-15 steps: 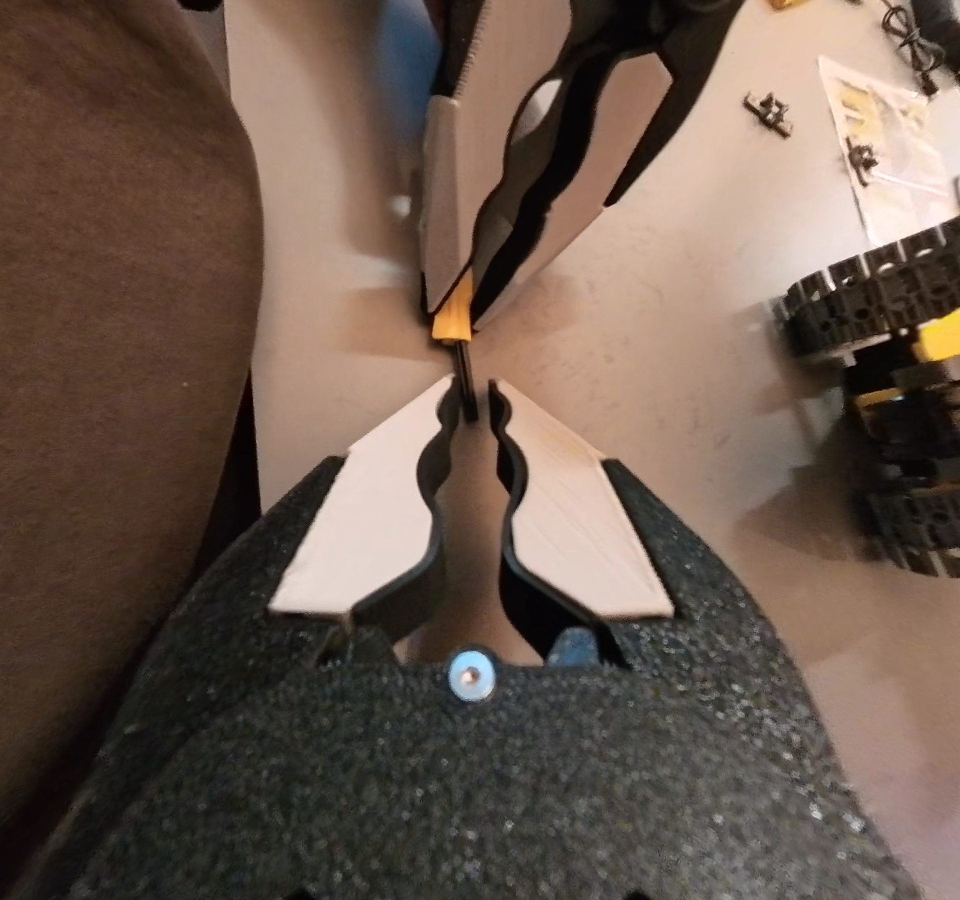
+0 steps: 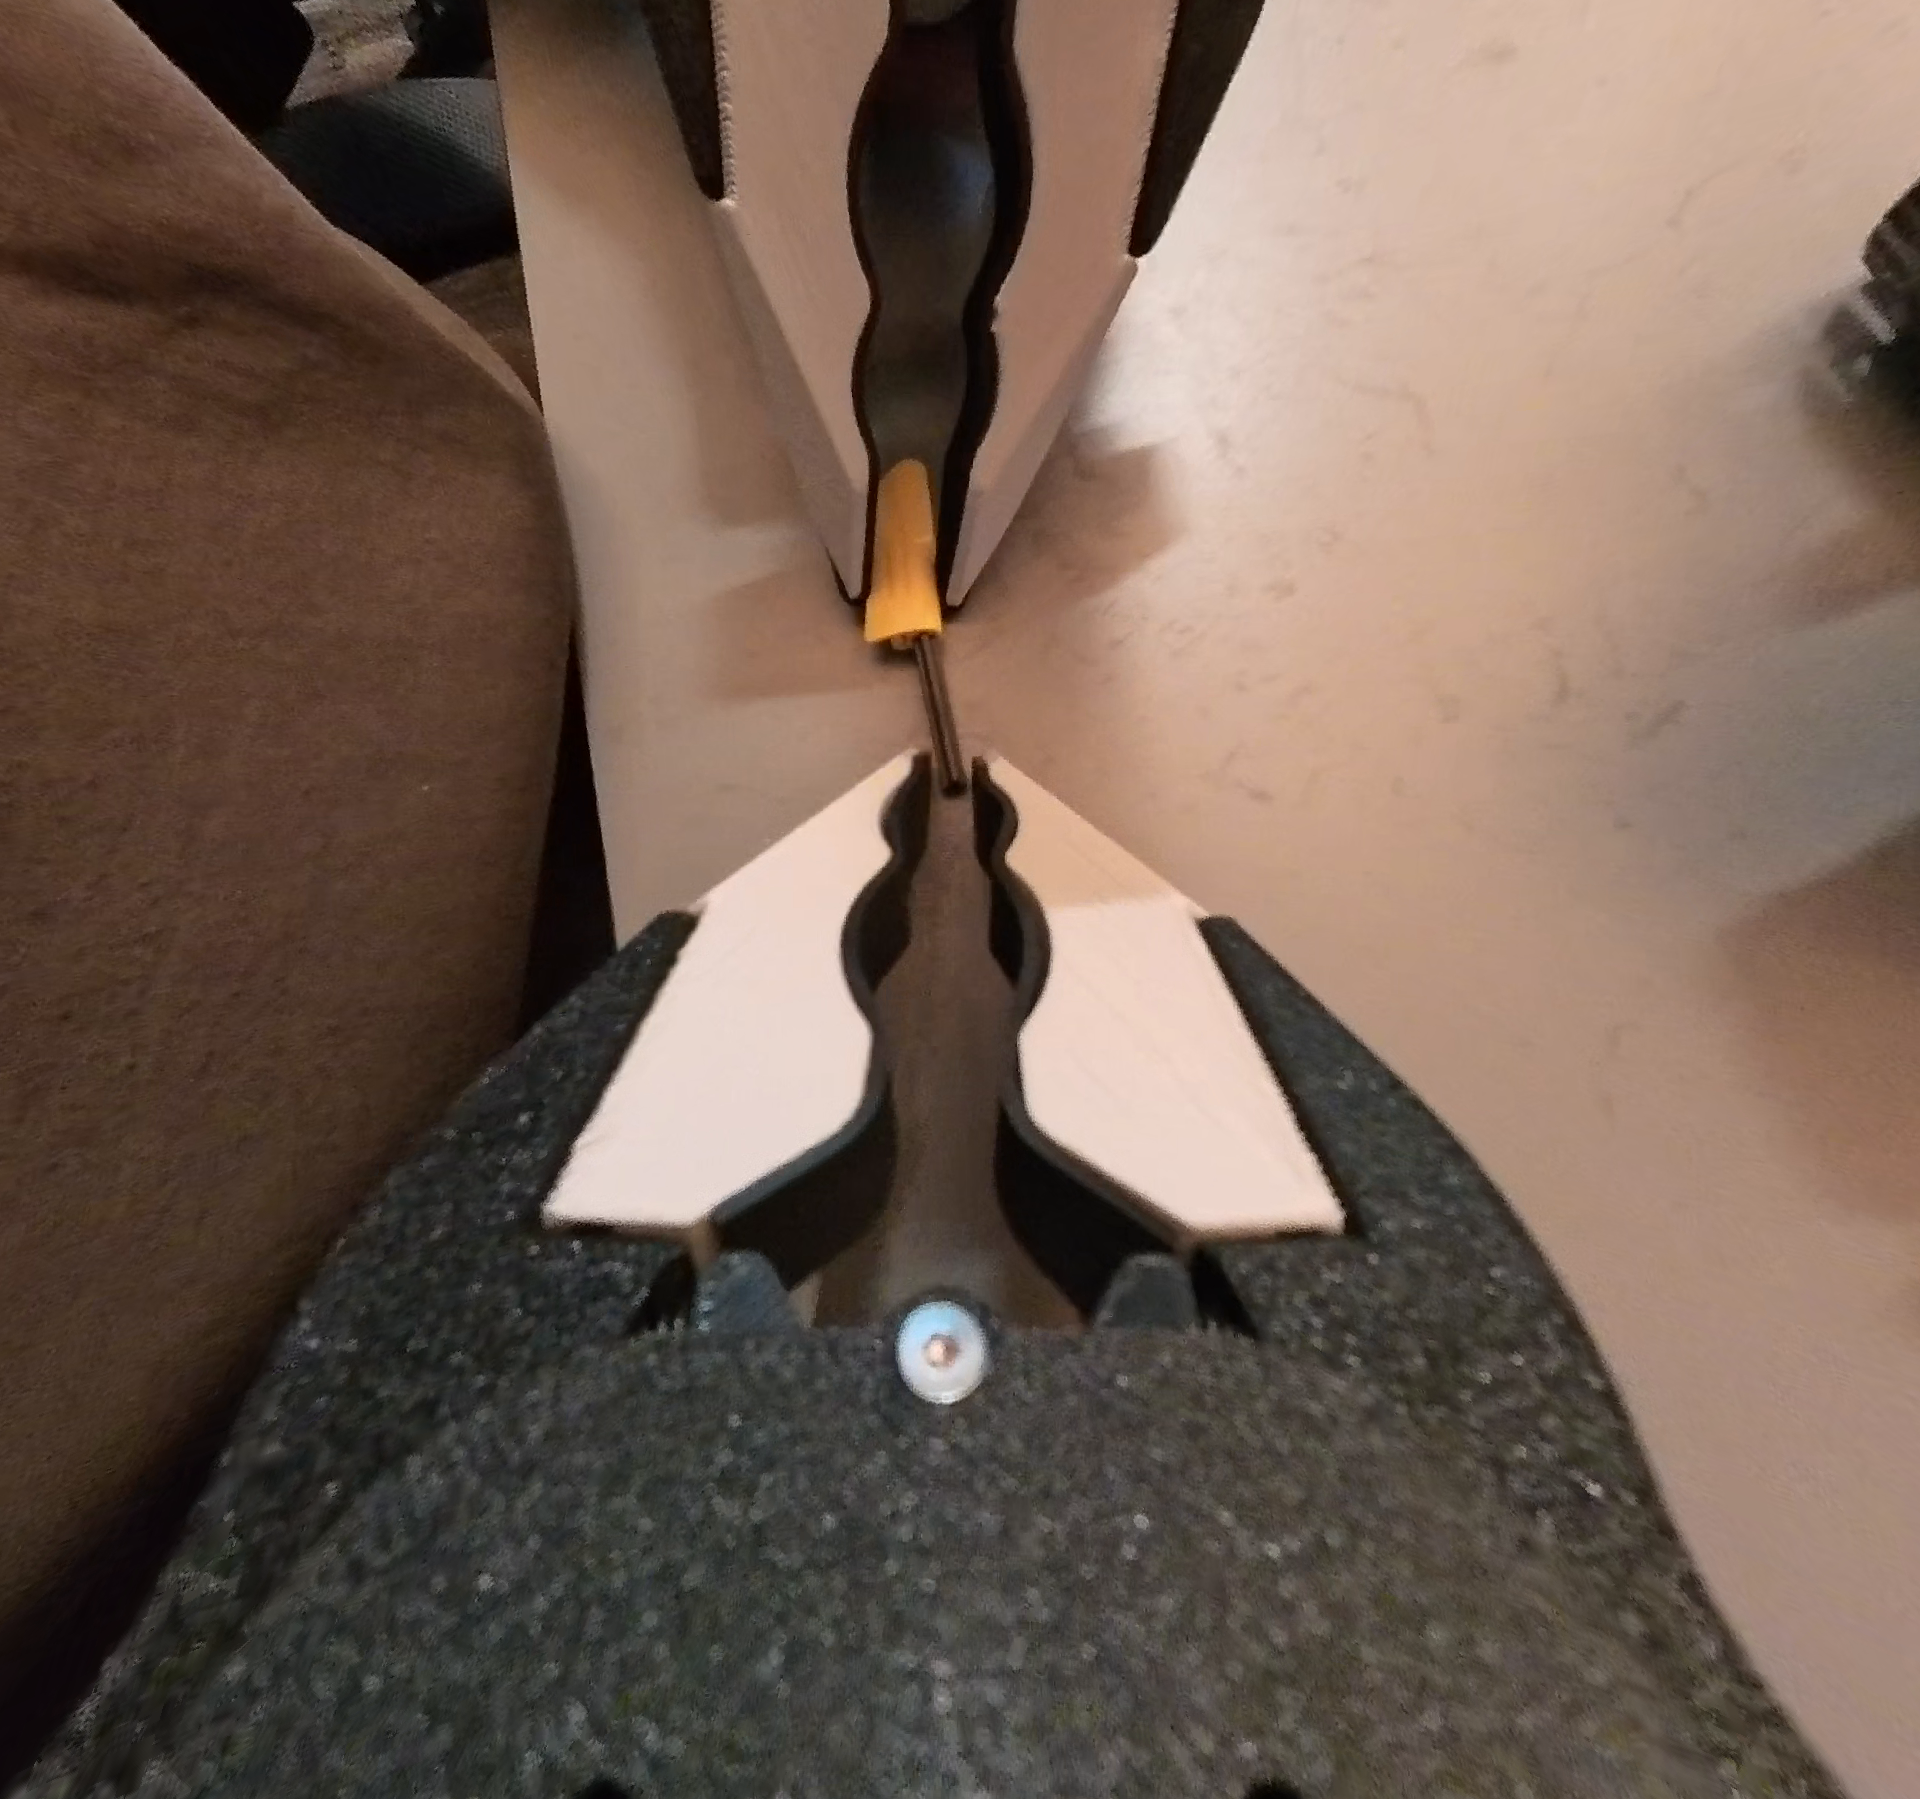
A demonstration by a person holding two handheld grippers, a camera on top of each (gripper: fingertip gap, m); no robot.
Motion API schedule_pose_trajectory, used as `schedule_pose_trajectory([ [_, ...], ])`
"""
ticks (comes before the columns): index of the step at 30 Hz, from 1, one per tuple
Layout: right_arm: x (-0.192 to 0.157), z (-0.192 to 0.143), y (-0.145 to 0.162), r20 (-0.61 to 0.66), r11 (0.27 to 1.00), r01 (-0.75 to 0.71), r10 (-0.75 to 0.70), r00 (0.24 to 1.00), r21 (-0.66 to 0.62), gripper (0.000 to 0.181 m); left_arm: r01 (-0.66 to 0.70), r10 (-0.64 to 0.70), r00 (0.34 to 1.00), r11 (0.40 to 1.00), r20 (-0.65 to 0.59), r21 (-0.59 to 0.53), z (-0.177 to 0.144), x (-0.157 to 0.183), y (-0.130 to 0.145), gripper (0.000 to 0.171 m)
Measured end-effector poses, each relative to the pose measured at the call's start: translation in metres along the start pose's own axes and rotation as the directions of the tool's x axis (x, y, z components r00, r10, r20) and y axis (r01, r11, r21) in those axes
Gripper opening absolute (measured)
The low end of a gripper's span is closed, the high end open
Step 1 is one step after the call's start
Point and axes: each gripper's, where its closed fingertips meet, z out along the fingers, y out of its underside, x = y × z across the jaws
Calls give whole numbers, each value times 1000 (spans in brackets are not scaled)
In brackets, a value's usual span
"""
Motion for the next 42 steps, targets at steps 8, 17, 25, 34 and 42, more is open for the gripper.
schedule_pose_trajectory([
  [8,-1,1,0,-13,998,59,-59,998,-7,3,3,-3,1000,1000,4,-1,0,0,0,10],
  [17,-5,3,-2,11,998,55,-55,998,-3,1,17,-17,1000,1000,26,-9,1,-1,1,9],
  [25,-5,5,-6,65,998,59,-60,996,4,0,-53,56,998,995,36,-85,1,-1,2,9],
  [34,6,-11,-6,7,999,14,-14,1000,47,0,-138,143,990,977,14,-164,9,6,-2,10],
  [42,36,-56,4,-102,969,-173,193,976,177,16,-88,89,996,990,3,-112,10,6,-4,10],
])
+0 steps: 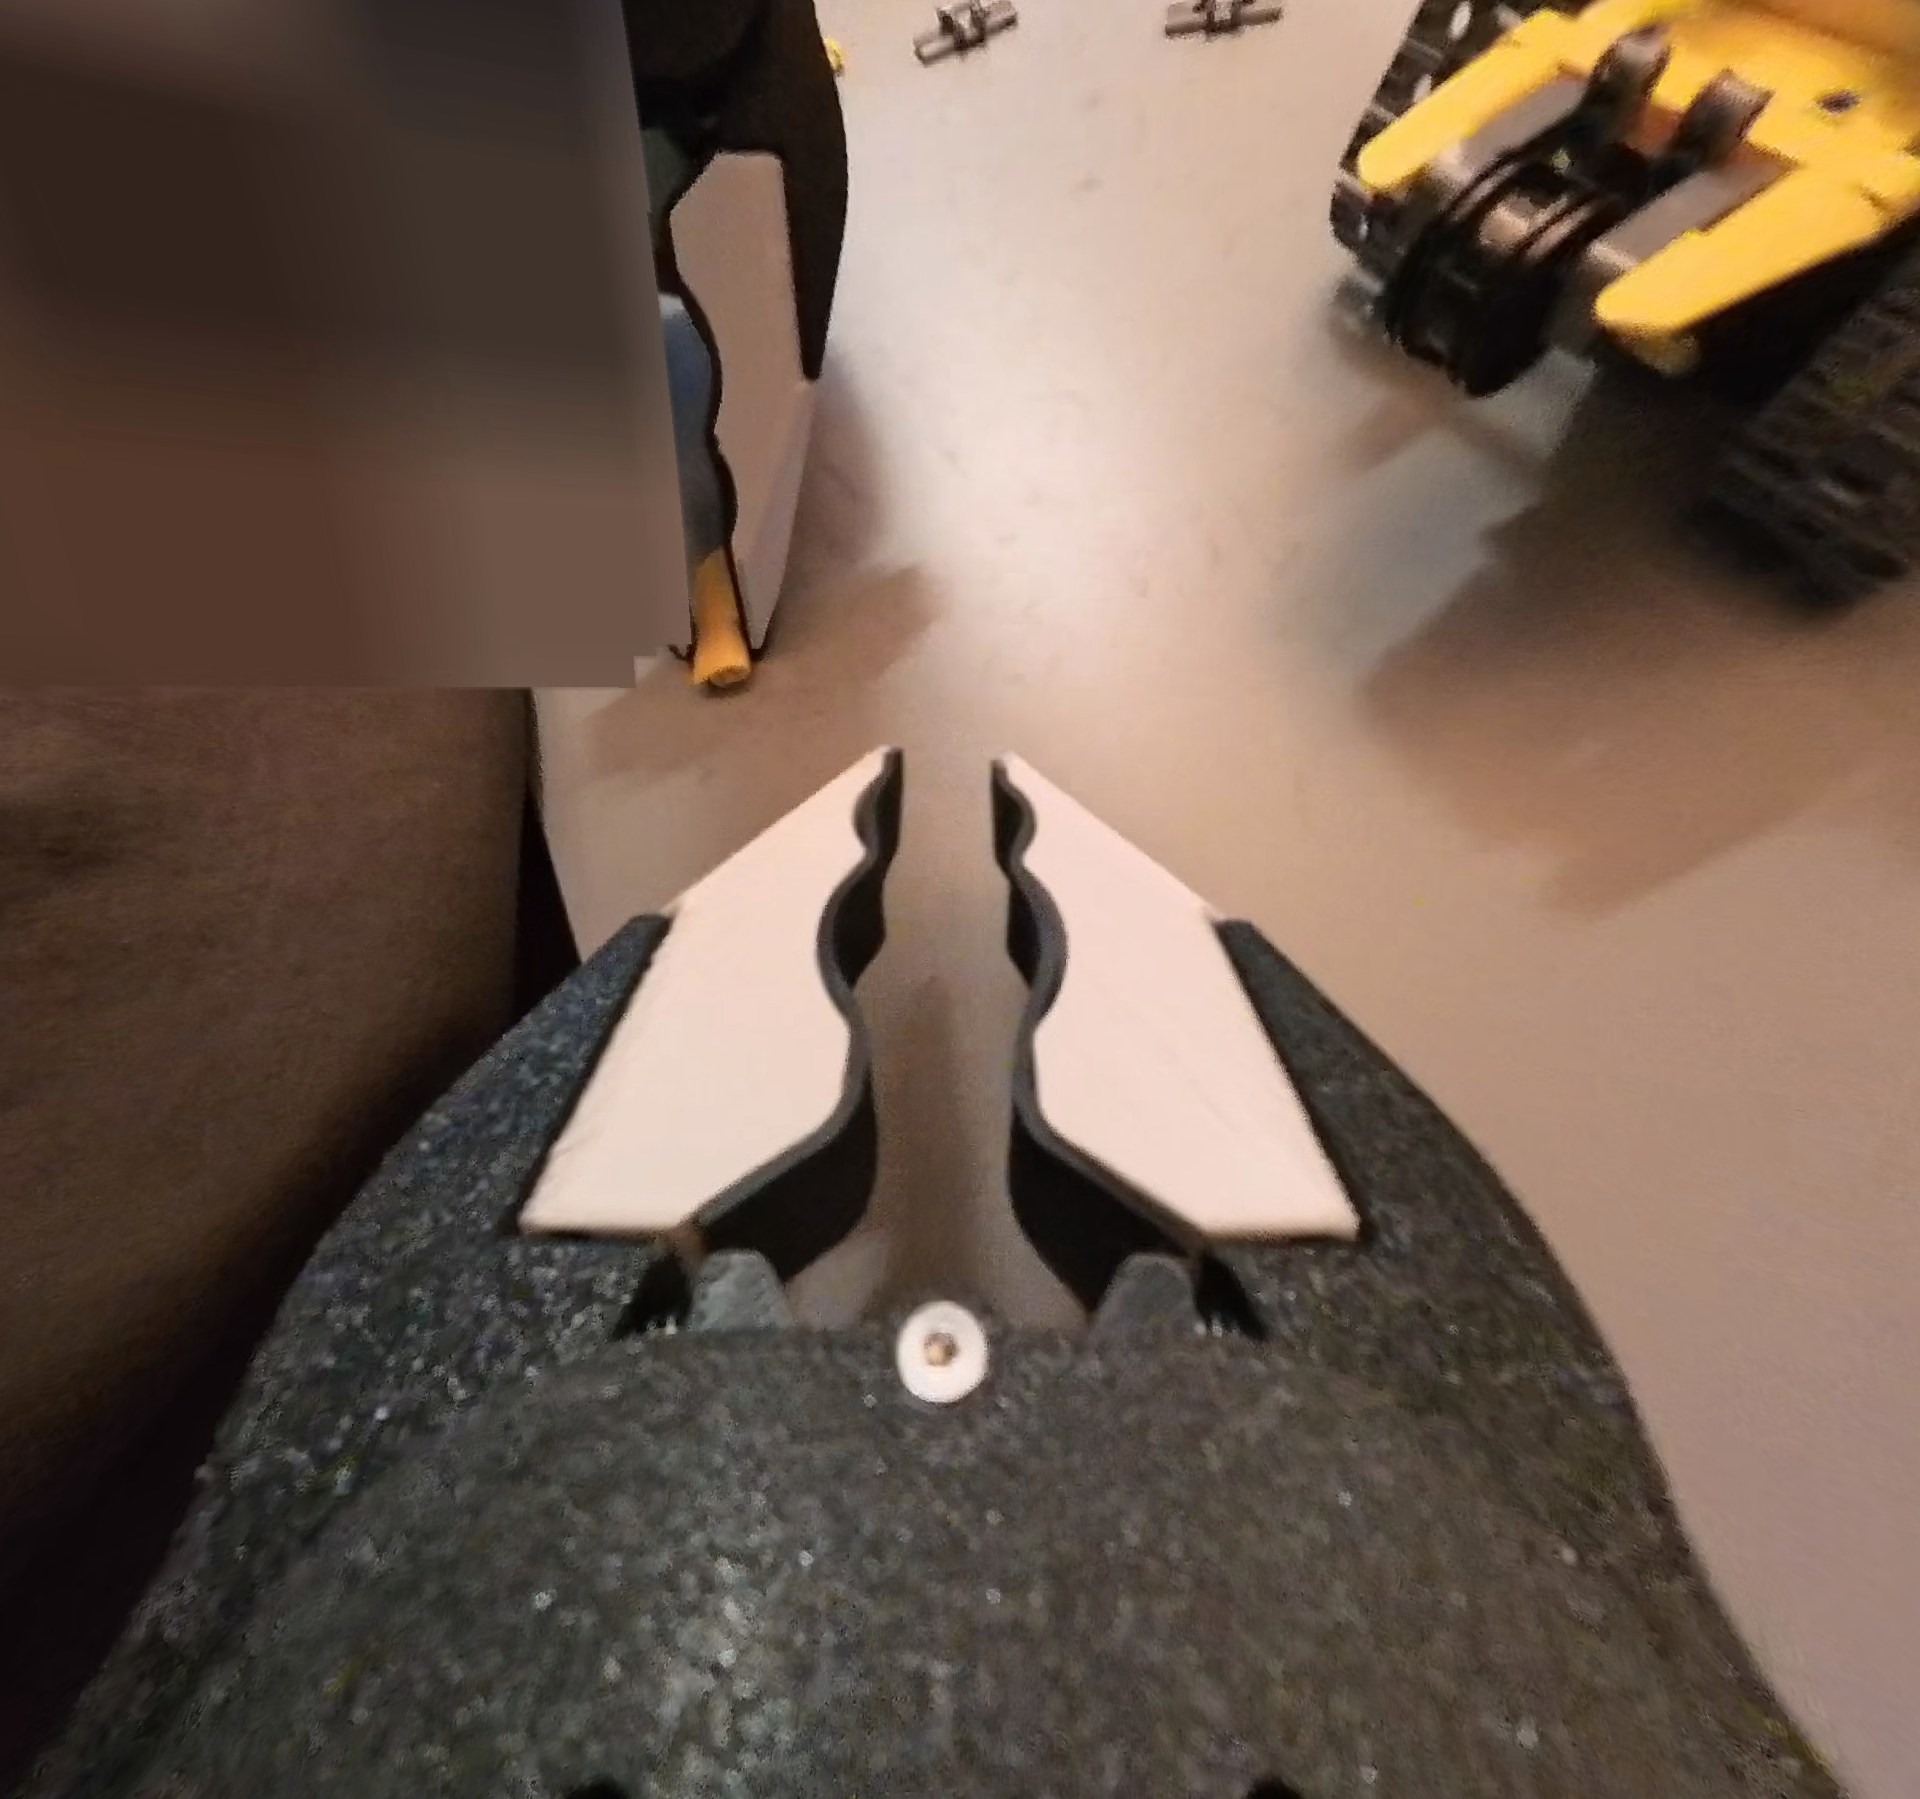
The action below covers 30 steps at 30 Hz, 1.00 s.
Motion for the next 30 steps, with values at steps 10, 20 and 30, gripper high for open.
schedule_pose_trajectory([
  [10,-42,9,31,-239,994,-112,107,965,-9,39,58,-66,995,994,76,95,1,0,-2,11],
  [20,-36,20,33,-429,999,-37,27,903,-16,7,38,-64,978,991,197,131,2,-1,-3,11],
  [30,-47,13,11,-220,979,-114,151,964,169,2,26,-89,949,978,302,207,-12,-12,-20,54],
])
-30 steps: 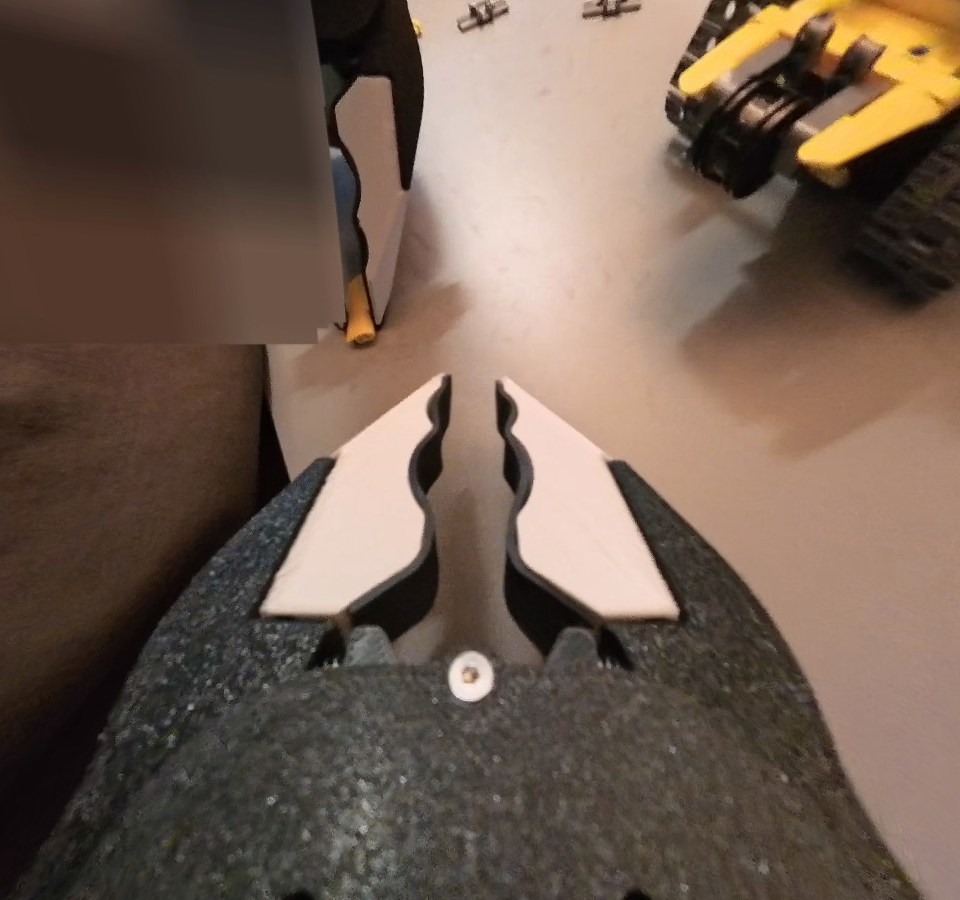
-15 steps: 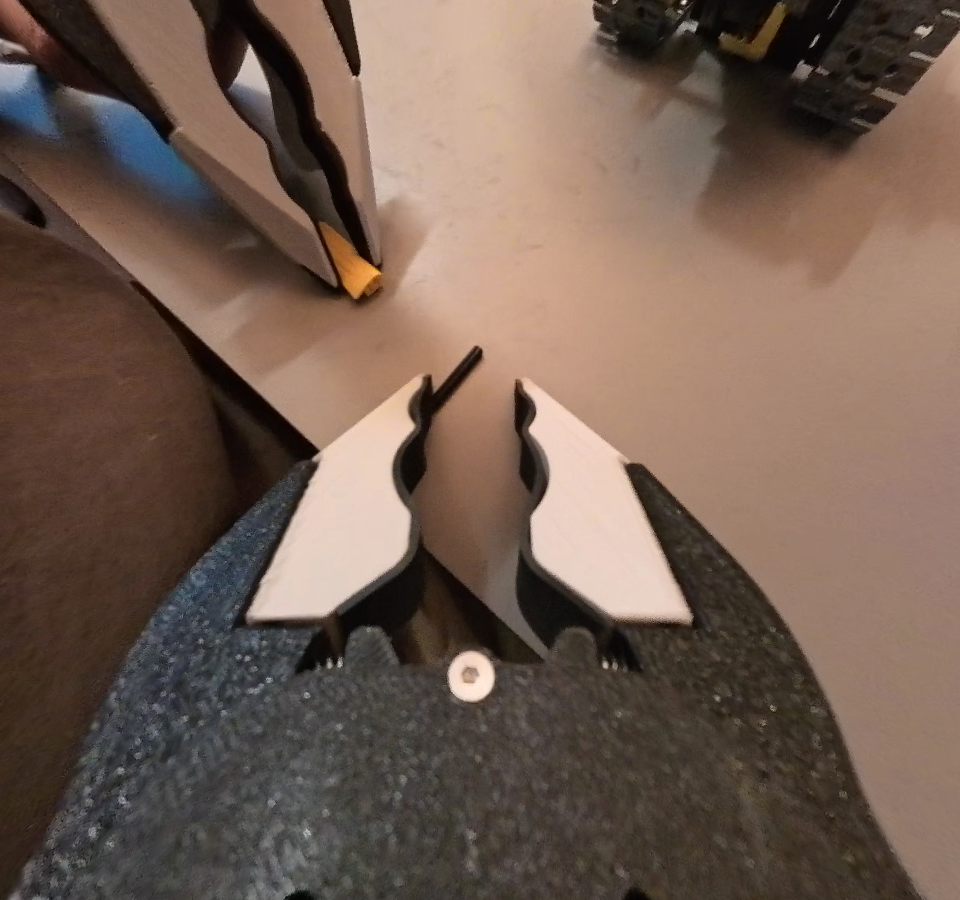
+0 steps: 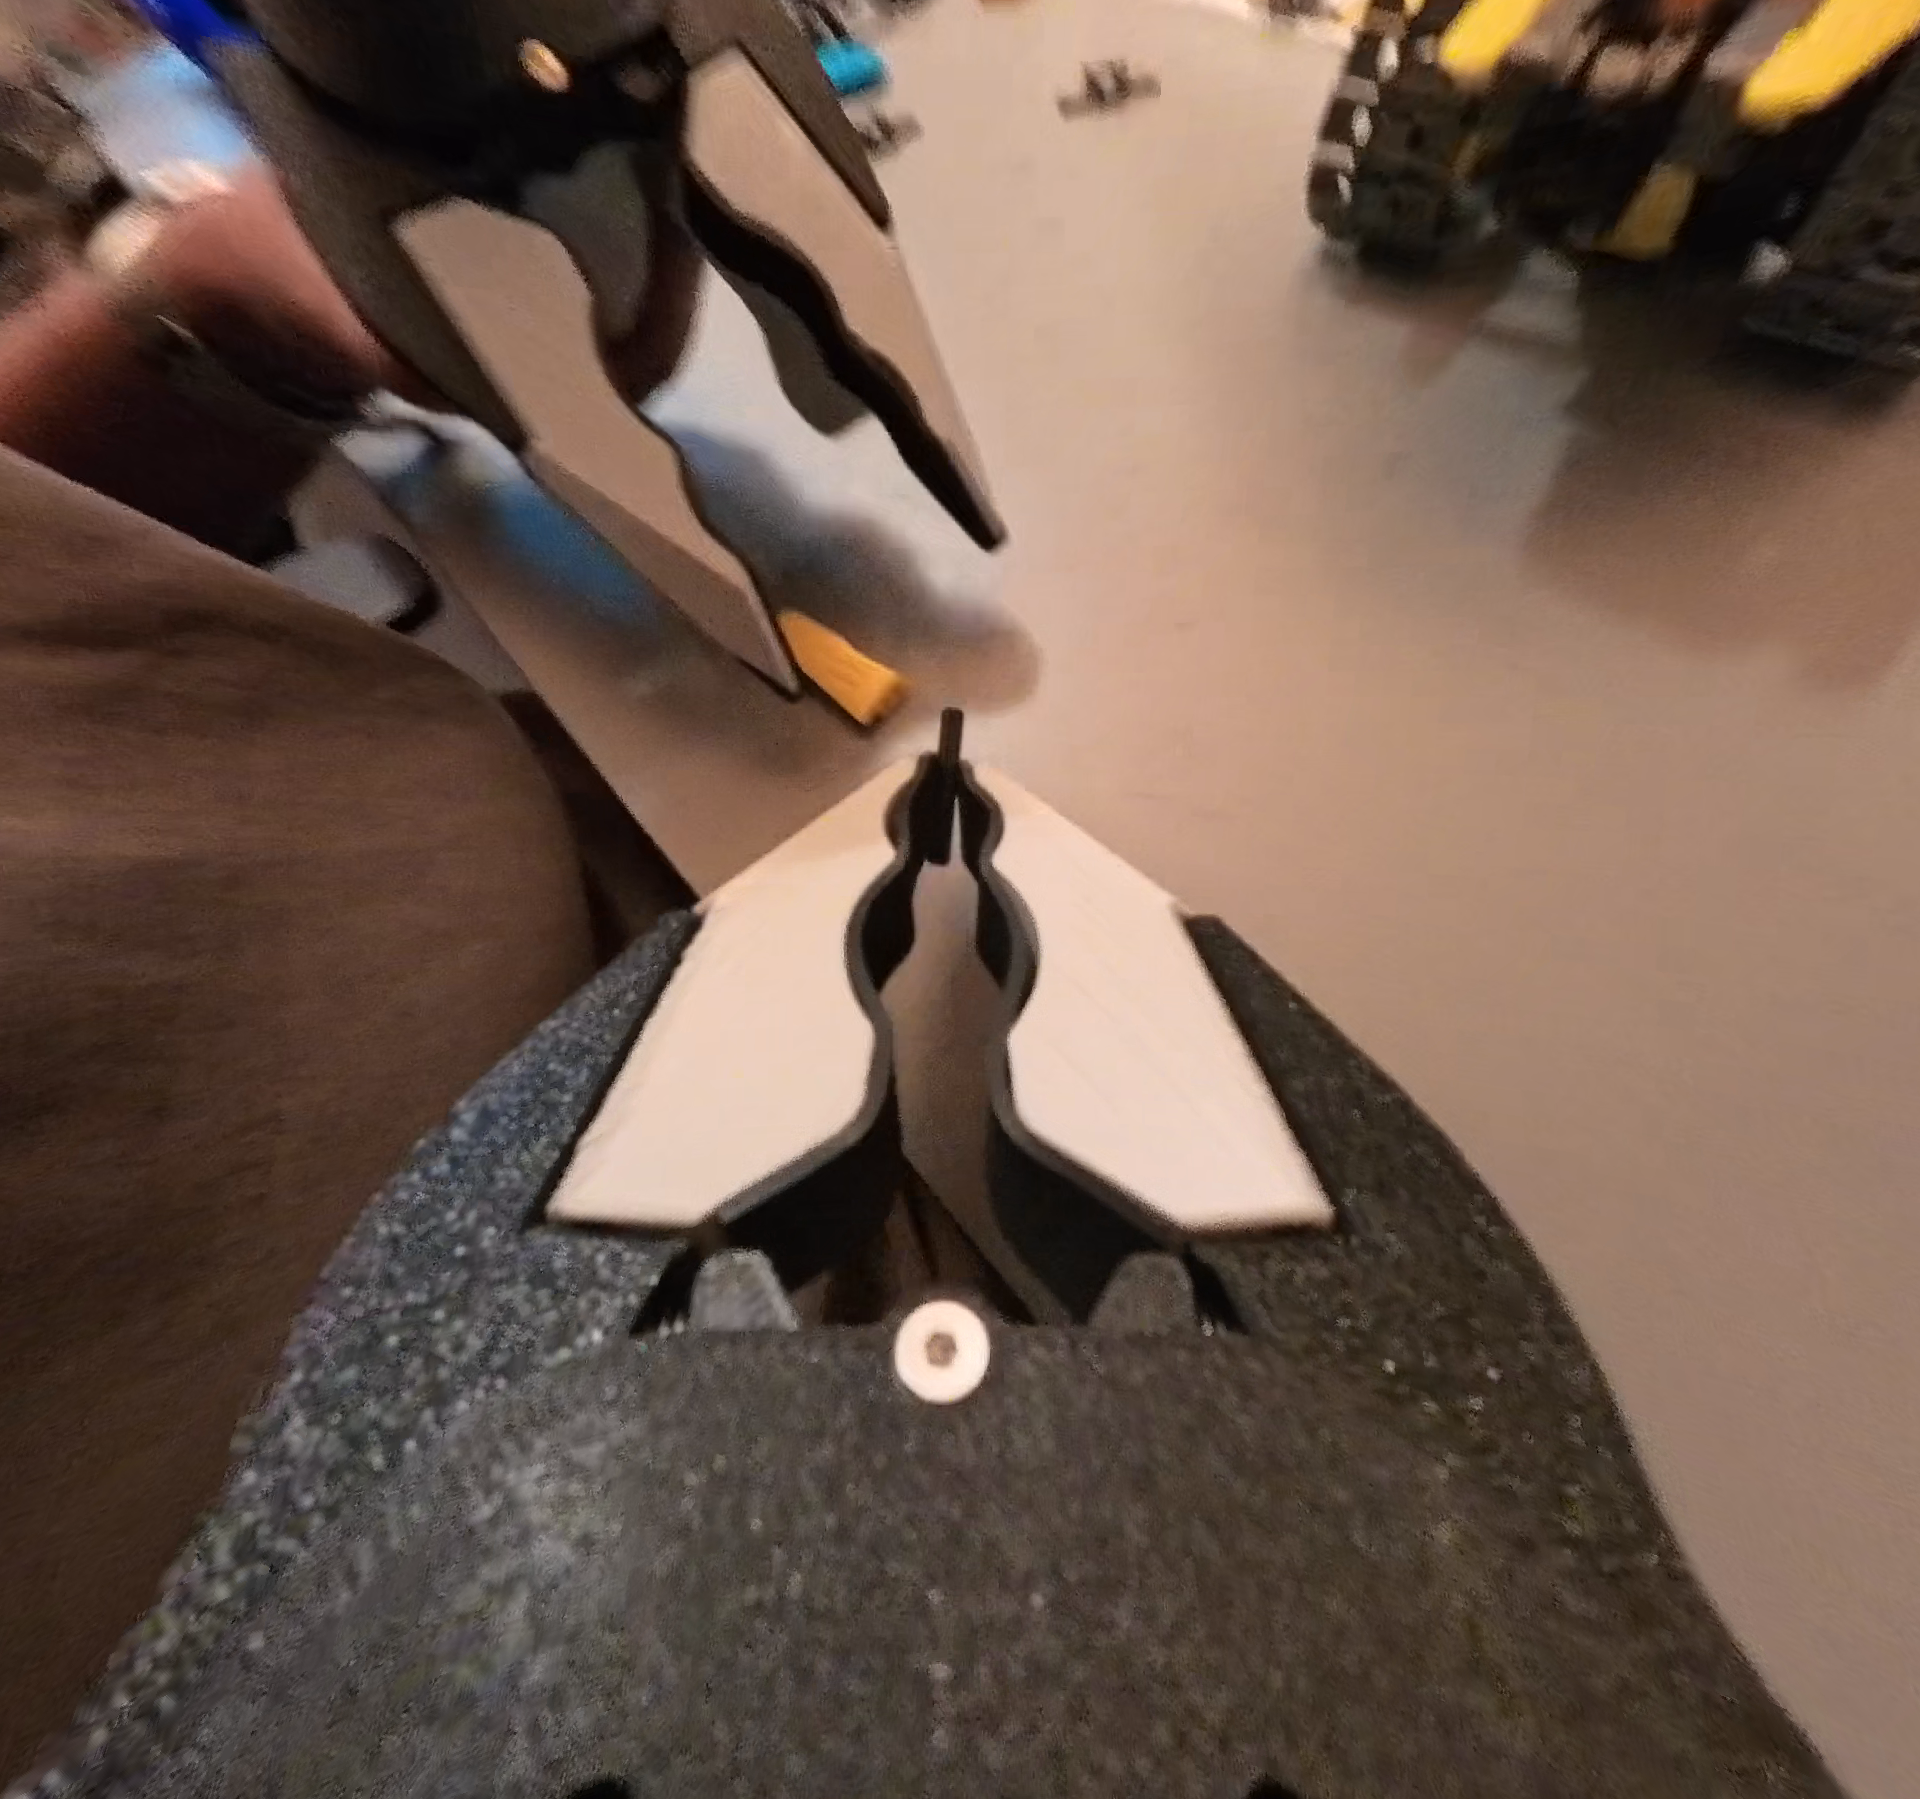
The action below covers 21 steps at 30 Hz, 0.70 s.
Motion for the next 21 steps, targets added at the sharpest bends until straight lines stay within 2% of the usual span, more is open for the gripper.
schedule_pose_trajectory([
  [2,-8,-8,-17,69,995,7,-14,998,96,2,52,-48,998,995,-43,88,-3,6,-19,48],
  [4,-11,-17,-32,78,982,60,-75,994,176,2,170,-145,978,971,-153,170,-4,15,-37,39],
  [6,-10,-23,-41,45,967,141,-154,987,213,2,294,-222,930,927,-294,232,-9,23,-54,38],
  [9,-9,-29,-47,-5,939,249,-256,967,238,3,469,-296,832,827,-468,310,-24,23,-73,33],
  [12,-11,-34,-53,-39,907,321,-323,945,272,3,568,-344,759,765,-553,304,-27,22,-77,24],
  [17,-16,-35,-59,-64,870,393,-392,918,297,3,613,-351,704,740,-617,278,-25,34,-84,21],
  [21,-18,-35,-60,-82,848,436,-432,898,302,3,628,-364,690,730,-625,268,-23,34,-84,3],
])
